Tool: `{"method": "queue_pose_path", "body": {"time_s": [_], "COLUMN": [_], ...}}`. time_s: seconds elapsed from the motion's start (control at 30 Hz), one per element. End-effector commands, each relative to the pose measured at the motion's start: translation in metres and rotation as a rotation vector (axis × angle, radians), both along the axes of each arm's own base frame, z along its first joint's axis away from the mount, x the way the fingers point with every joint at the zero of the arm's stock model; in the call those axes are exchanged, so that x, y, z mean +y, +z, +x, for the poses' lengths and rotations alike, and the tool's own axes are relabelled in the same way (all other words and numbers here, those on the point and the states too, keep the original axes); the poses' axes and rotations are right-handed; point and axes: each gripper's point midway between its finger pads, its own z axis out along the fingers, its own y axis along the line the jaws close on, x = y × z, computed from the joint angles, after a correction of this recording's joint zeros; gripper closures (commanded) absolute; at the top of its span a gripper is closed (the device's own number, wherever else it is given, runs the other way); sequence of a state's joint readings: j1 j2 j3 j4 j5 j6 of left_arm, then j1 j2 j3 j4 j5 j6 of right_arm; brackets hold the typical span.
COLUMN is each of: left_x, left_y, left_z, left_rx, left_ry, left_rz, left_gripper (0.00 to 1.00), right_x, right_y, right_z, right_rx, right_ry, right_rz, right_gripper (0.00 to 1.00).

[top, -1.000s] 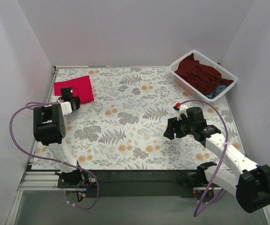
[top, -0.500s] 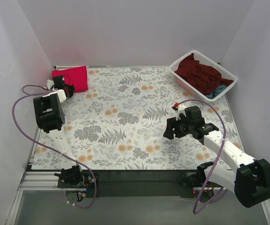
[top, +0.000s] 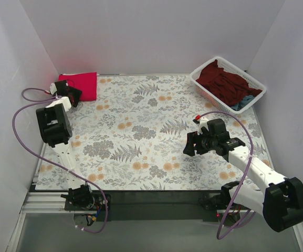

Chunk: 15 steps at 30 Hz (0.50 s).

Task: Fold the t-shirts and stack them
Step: Reset both grippers

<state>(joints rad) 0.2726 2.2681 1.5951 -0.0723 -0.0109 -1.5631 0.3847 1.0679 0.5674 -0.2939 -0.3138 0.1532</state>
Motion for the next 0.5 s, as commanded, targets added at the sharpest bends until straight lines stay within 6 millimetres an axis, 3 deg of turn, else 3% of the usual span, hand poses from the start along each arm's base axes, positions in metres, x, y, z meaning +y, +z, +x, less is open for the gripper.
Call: {"method": "queue_pose_path", "body": {"time_s": [0.0,0.03,0.07,0.1,0.13,0.17,0.2,0.23,0.3,0.33,0.37,0.4,0.47], "left_x": [-0.004,-0.004,-0.014,-0.016,-0.017,-0.019,-0.027,-0.029,-0.047,-0.055,-0.063,-0.083,-0.106], "left_y": [-0.017,0.007,0.001,0.026,0.034,0.040,0.032,0.058,0.060,0.087,0.097,0.117,0.136], "left_z": [-0.036,-0.035,-0.049,-0.050,-0.056,-0.064,-0.080,-0.087,-0.109,-0.116,-0.123,-0.135,-0.152], "left_rx": [0.101,0.050,0.065,0.015,0.002,-0.009,0.012,-0.034,-0.028,-0.074,-0.089,-0.129,-0.144], "left_ry": [-0.001,0.003,-0.018,-0.025,-0.020,-0.019,-0.026,-0.026,-0.054,-0.081,-0.102,-0.149,-0.230], "left_rz": [-0.027,-0.017,-0.047,-0.034,-0.027,-0.022,-0.027,-0.011,-0.014,0.013,0.029,0.053,0.120], "left_gripper": [0.46,0.41,0.34,0.24,0.19,0.15,0.09,0.07,0.04,0.03,0.03,0.03,0.03], "right_x": [0.009,0.010,0.011,0.012,0.011,0.011,0.008,0.006,-0.001,-0.006,-0.008,-0.017,-0.026], "right_y": [0.032,0.036,0.039,0.046,0.048,0.051,0.056,0.061,0.070,0.070,0.082,0.087,0.101], "right_z": [0.013,0.014,0.014,0.016,0.016,0.017,0.019,0.020,0.025,0.024,0.029,0.033,0.036], "right_rx": [-0.072,-0.080,-0.086,-0.097,-0.104,-0.114,-0.132,-0.139,-0.173,-0.170,-0.195,-0.220,-0.243], "right_ry": [0.014,0.017,0.016,0.014,0.011,0.009,-0.003,-0.014,-0.049,-0.062,-0.081,-0.122,-0.173], "right_rz": [0.050,0.056,0.061,0.068,0.067,0.066,0.061,0.055,0.028,0.005,-0.001,-0.031,-0.053], "right_gripper": [0.26,0.26,0.26,0.26,0.26,0.25,0.25,0.25,0.24,0.24,0.24,0.23,0.21]}}
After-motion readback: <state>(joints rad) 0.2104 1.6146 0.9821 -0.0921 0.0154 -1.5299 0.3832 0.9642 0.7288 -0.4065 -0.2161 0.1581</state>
